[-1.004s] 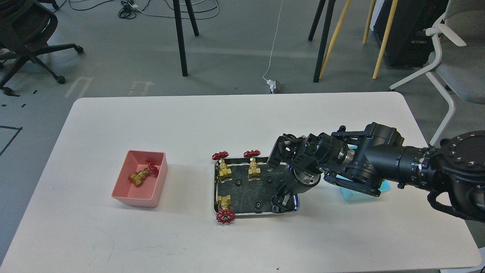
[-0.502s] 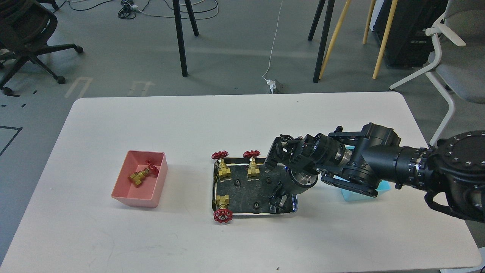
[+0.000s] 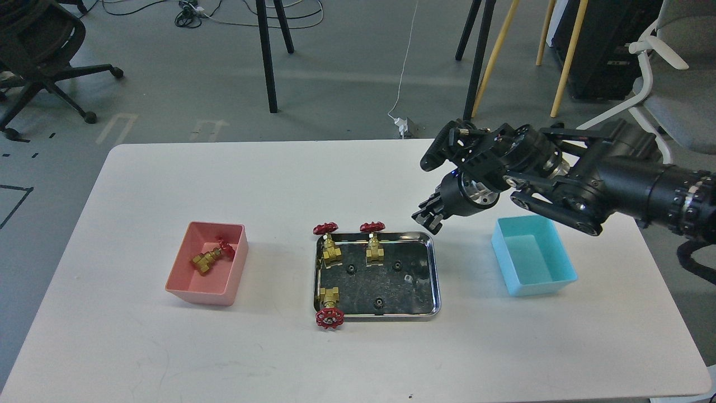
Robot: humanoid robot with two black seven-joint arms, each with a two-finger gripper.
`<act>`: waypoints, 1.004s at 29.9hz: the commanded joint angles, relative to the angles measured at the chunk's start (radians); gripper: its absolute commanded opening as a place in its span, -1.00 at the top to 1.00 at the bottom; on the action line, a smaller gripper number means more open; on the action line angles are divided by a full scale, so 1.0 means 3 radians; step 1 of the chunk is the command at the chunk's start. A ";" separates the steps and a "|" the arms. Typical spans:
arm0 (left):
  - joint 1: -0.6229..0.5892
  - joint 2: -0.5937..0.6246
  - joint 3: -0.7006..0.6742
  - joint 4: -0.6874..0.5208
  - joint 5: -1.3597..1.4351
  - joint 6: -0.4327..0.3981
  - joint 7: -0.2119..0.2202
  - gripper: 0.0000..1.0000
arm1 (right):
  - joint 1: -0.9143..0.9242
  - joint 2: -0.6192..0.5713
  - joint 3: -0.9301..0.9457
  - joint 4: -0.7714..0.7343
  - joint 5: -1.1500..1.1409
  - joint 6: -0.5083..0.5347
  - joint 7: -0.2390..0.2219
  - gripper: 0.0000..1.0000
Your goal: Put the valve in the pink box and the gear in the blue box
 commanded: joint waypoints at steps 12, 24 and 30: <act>-0.0085 -0.0102 0.0005 0.0020 0.0005 0.0004 0.0000 -0.97 | -0.0284 -0.1433 0.0044 0.0416 0.0003 0.0000 -0.0001 0.85; -0.0070 -0.0316 0.0449 0.0020 0.0010 0.0003 0.0000 -0.97 | -0.0524 -0.1224 0.0192 0.0370 -0.0018 0.0000 -0.0011 0.84; -0.0065 -0.0648 0.0736 0.0020 0.0148 0.0019 -0.0020 -0.97 | -0.0580 -0.1147 0.0172 0.0375 -0.0048 0.0000 -0.0011 0.83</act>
